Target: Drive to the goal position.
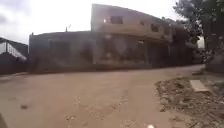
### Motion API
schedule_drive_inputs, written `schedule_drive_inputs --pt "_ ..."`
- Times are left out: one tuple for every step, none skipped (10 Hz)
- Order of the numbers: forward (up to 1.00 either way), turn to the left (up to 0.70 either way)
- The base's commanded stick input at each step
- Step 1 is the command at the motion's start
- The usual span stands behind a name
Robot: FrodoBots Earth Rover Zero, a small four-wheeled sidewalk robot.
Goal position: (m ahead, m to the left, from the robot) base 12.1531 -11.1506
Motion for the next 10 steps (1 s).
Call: schedule_drive_inputs --pt "1.0 0.0" --pt "1.0 0.0" --pt "1.0 0.0" --pt "1.0 0.0" --pt "1.0 0.0" --pt "1.0 0.0" --pt "1.0 0.0" --pt "1.0 0.0" --pt "1.0 0.0" --pt "1.0 0.0"
